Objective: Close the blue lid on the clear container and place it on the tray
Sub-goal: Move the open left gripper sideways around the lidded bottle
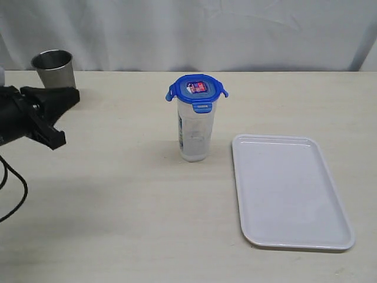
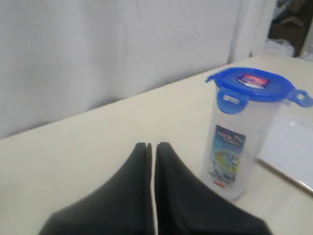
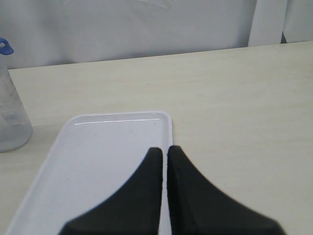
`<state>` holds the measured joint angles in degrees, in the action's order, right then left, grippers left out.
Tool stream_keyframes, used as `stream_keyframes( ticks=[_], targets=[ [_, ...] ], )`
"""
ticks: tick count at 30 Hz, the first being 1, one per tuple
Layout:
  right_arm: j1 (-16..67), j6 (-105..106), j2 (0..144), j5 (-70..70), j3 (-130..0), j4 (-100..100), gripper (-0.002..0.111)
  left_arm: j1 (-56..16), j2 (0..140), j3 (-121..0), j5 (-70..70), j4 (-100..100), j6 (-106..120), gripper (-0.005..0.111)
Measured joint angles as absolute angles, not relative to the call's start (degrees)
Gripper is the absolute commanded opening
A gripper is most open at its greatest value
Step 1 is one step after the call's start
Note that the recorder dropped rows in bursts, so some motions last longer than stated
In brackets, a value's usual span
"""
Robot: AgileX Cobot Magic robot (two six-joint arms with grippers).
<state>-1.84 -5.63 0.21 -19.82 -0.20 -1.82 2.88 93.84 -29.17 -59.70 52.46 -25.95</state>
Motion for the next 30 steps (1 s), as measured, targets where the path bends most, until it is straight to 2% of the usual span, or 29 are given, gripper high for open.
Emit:
stream_keyframes(
  ticks=[2, 4, 8, 11, 19, 30],
  targets=[
    [-1.84, -5.63, 0.21, -19.82, -0.20, -1.82, 0.004, 3.07, 96.80, -28.96, -62.12, 54.84, -25.97, 0.022],
    [-1.84, -5.63, 0.21, -19.82, -0.20, -1.82, 0.004, 3.15, 100.05, -28.98, -65.09, 55.52, -24.84, 0.036],
    [-1.84, -5.63, 0.21, -19.82, -0.20, -1.82, 0.004, 3.20, 105.46, -29.43, -68.17, 55.73, -19.71, 0.083],
    [-1.84, -5.63, 0.21, -19.82, -0.20, -1.82, 0.004, 2.12, 109.06, -31.06, -68.66, 54.91, -14.72, 0.100],
    [-1.84, -5.63, 0.21, -19.82, -0.20, -1.82, 0.004, -4.92, 117.05, -37.17, -68.20, 53.78, -4.06, 0.102],
    [-1.84, -5.63, 0.21, -19.82, -0.20, -1.82, 0.004, -10.43, 122.94, -48.86, -64.91, 57.94, -13.69, 0.102]
  ],
)
